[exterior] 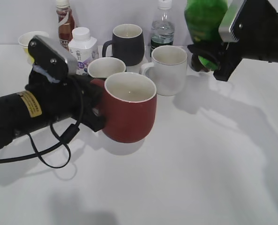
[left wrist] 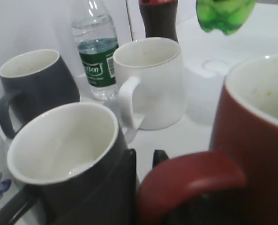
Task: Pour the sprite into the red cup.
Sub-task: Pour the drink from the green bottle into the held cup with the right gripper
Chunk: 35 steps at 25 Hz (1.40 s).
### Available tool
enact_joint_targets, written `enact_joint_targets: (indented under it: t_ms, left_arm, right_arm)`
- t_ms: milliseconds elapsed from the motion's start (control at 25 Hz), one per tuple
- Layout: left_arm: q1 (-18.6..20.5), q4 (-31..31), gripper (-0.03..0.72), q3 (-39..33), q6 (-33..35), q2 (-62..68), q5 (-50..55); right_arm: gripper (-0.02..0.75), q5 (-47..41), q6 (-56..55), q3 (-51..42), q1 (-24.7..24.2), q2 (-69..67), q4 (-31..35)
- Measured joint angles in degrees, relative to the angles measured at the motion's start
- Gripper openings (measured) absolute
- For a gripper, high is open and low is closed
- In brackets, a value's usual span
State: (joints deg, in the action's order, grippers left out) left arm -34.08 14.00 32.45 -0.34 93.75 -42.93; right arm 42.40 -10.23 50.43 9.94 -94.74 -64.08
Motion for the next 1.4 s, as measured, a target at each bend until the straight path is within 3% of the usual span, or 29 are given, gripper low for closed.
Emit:
enact_joint_targets:
  t_ms: [360, 600, 920, 1080, 1400]
  left_arm:
    - [-0.02, 5.9, 0.078, 2.47, -4.8, 1.42, -0.35]
    - [-2.91, 7.5, 0.078, 5.27, -6.7, 5.92, -0.77]
    - [-3.95, 7.69, 0.078, 6.99, -6.37, 7.98, -6.12]
    - [-3.95, 7.69, 0.078, 6.99, -2.94, 7.98, -6.16]
    - [-3.95, 10.14, 0.078, 6.99, -2.58, 7.98, -5.83]
  right_arm:
    - [0.428, 0.8, 5.6, 0.0, 0.05, 0.6, -8.39]
    - [0.428, 0.74, 9.75, 0.0, 0.05, 0.6, -11.3]
    - [0.428, -2.11, 18.58, 0.0, 0.05, 0.6, -11.69]
    - [0.428, -3.49, 22.56, 0.0, 0.05, 0.65, -11.75]
    - [0.427, -4.46, 29.5, 0.0, 0.05, 0.65, -11.75]
